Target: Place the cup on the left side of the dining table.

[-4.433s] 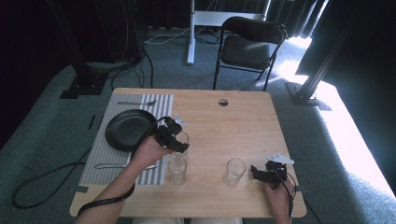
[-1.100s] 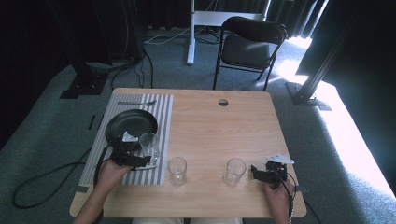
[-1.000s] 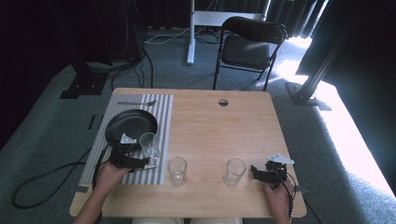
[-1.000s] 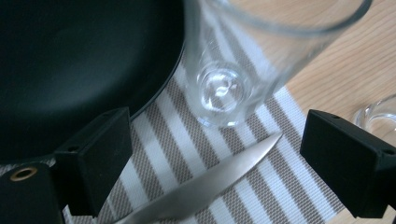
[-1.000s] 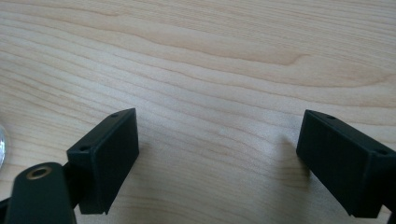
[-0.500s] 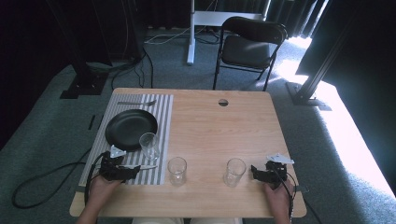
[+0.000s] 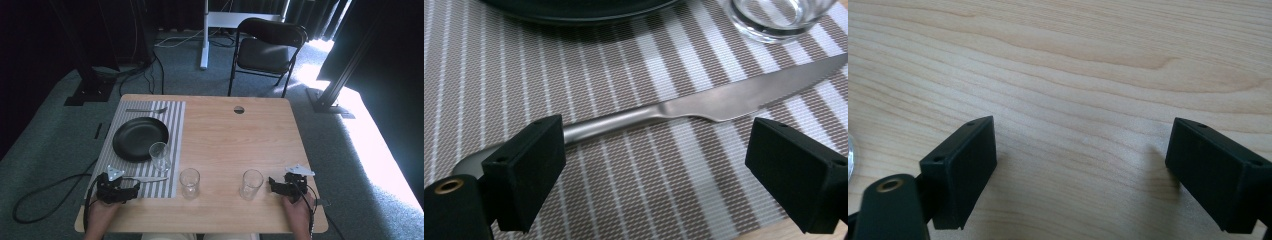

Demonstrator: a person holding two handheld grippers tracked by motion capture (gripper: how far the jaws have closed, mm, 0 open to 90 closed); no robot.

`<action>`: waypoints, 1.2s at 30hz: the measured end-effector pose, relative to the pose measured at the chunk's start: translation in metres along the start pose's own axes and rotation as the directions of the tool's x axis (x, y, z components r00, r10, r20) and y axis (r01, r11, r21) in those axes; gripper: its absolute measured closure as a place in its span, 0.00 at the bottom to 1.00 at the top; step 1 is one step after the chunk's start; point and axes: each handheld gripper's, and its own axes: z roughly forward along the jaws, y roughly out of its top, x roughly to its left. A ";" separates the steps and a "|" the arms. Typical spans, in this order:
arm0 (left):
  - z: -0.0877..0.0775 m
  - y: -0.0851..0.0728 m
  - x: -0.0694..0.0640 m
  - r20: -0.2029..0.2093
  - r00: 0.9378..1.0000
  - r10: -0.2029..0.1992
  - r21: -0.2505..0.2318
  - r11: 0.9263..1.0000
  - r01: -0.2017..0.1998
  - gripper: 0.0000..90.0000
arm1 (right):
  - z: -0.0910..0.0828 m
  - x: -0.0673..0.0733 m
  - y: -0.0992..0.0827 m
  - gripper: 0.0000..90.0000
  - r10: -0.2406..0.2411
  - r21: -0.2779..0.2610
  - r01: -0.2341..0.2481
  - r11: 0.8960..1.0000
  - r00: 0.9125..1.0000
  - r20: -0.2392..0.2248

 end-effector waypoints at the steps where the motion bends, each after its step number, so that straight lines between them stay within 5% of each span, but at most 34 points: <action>1: 0.000 -0.004 0.003 -0.009 1.000 -0.014 -0.002 1.000 0.014 0.11 | 0.000 0.000 0.000 0.14 0.001 0.000 -0.001 1.000 1.000 0.000; 6: 0.002 -0.012 0.006 -0.036 0.999 -0.023 0.008 1.000 0.024 0.11 | 0.000 0.000 0.000 0.14 0.001 0.000 -0.001 1.000 1.000 0.000; 11: 0.001 -0.020 0.011 -0.041 0.995 -0.095 -0.017 0.995 0.095 0.11 | 0.000 0.000 0.000 0.14 0.001 0.000 -0.001 1.000 1.000 0.000; 17: 0.001 -0.024 0.010 -0.058 0.992 -0.116 -0.048 0.992 0.113 0.11 | 0.000 0.000 0.000 0.14 0.000 0.000 0.000 1.000 1.000 0.000; 27: -0.004 -0.030 0.020 0.020 0.984 -0.177 -0.085 0.980 0.178 0.11 | 0.000 0.000 0.000 0.14 0.001 0.000 -0.001 1.000 1.000 0.000; 36: -0.002 -0.028 0.011 -0.061 0.991 -0.118 -0.047 0.992 0.115 0.11 | 0.000 0.000 0.000 0.14 0.000 -0.001 0.000 1.000 1.000 0.000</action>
